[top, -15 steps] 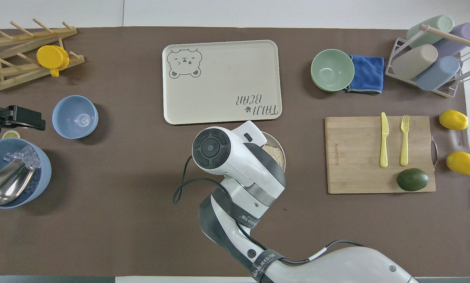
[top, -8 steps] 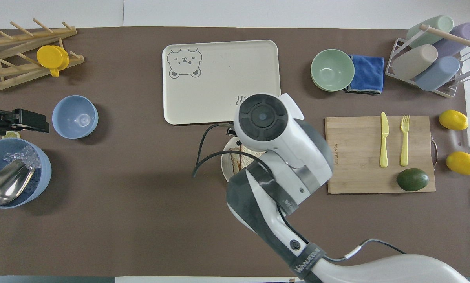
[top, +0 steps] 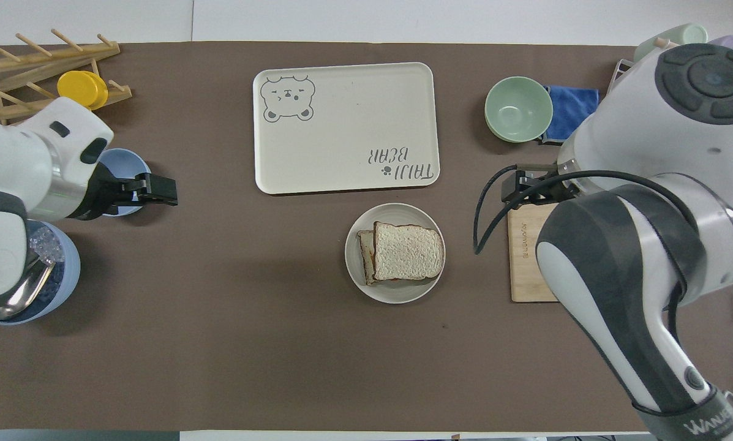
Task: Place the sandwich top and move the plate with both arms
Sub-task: 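Lay the bread on the egg toast and withdraw the right gripper, then reach the left gripper to the plate rim while the right gripper retracts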
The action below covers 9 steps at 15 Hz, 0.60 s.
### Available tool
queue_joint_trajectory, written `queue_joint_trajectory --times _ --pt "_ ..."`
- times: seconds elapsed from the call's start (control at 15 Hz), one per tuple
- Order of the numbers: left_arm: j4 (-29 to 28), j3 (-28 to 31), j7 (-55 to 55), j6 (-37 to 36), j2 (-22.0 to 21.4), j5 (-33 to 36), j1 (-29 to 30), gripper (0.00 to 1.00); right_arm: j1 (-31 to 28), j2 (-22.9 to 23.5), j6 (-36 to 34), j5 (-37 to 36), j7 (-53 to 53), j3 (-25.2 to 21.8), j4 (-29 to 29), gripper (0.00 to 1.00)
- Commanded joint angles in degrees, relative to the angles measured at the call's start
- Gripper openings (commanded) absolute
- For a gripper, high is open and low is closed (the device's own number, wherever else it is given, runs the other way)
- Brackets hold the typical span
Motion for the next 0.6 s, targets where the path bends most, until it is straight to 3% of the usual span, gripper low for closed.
queue_joint_trajectory --times 0.0,0.27,0.53 --pt "-5.64 0.8 -6.26 9.58 2.17 -2.46 -6.38 1.0 -4.92 -3.38 -4.21 1.1 -7.75 0.01 -1.11 1.0" --pt "-6.35 0.8 -8.22 17.67 9.65 -7.29 -12.54 1.0 -6.52 -6.9 -8.78 1.18 -14.72 -2.8 -1.28 1.0" --pt "-11.18 0.71 -8.3 29.89 13.96 -9.94 -17.38 1.0 -8.11 -5.42 -6.16 4.7 -16.74 -3.77 -1.11 1.0"
